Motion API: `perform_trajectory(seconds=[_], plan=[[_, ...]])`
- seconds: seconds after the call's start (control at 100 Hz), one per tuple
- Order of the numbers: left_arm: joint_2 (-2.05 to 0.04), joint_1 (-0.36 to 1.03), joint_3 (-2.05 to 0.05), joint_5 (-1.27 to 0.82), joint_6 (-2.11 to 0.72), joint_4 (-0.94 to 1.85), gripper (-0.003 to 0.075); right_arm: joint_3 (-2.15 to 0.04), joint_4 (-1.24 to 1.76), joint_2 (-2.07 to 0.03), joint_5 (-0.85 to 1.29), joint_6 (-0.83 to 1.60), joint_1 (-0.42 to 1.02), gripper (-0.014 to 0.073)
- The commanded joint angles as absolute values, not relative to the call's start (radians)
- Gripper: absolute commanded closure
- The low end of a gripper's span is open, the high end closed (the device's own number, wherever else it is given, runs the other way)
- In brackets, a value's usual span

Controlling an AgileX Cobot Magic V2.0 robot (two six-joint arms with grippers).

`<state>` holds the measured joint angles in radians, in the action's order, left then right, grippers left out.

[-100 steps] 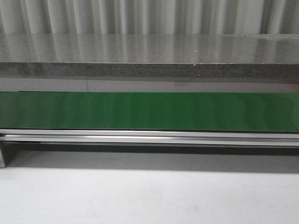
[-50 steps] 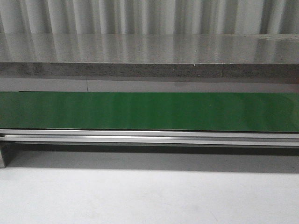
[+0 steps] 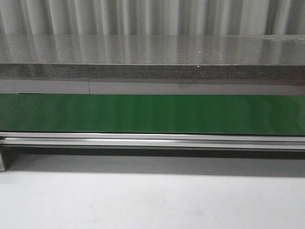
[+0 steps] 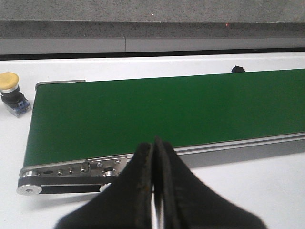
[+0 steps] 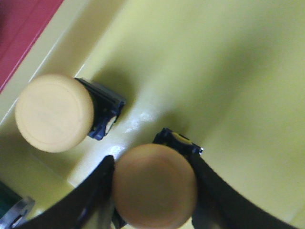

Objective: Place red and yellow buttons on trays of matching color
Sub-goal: 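Open the right gripper and lift it back over the belt end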

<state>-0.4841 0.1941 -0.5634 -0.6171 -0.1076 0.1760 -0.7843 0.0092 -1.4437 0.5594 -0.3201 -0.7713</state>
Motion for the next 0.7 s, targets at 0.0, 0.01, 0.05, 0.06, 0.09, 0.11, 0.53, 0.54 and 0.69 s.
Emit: perform_trajectory(seconds=[0.0, 0.01, 0.05, 0.06, 0.09, 0.11, 0.53, 0.54, 0.69], plan=[[-0.489, 0.203, -0.589, -0.543, -0.106, 0.193, 0.0741, -0.799, 0.000, -1.428, 0.498, -0.331, -0.778, 0.0575], [-0.489, 0.203, -0.589, -0.543, -0.106, 0.193, 0.0741, -0.799, 0.000, -1.429, 0.498, -0.331, -0.778, 0.0575], [-0.489, 0.203, -0.589, -0.543, -0.106, 0.193, 0.0741, -0.799, 0.000, -1.435, 0.496, -0.331, -0.778, 0.0575], [-0.489, 0.203, -0.589, -0.543, -0.106, 0.193, 0.0741, -0.799, 0.000, -1.435, 0.496, -0.331, -0.778, 0.0575], [-0.489, 0.203, -0.589, -0.543, -0.106, 0.193, 0.0741, -0.799, 0.000, -1.438, 0.496, -0.331, -0.778, 0.0572], [-0.489, 0.203, -0.589, -0.543, -0.106, 0.193, 0.0741, -0.799, 0.000, -1.441, 0.498, -0.331, -0.778, 0.0566], [-0.489, 0.203, -0.589, -0.543, -0.106, 0.193, 0.0741, -0.799, 0.008, -1.445, 0.515, -0.333, -0.778, 0.0144], [-0.489, 0.203, -0.589, -0.543, -0.106, 0.193, 0.0741, -0.799, 0.008, -1.445, 0.515, -0.333, -0.778, 0.0144], [-0.489, 0.203, -0.589, -0.543, -0.106, 0.193, 0.0741, -0.802, 0.008, -1.410, 0.518, -0.333, -0.778, 0.0146]])
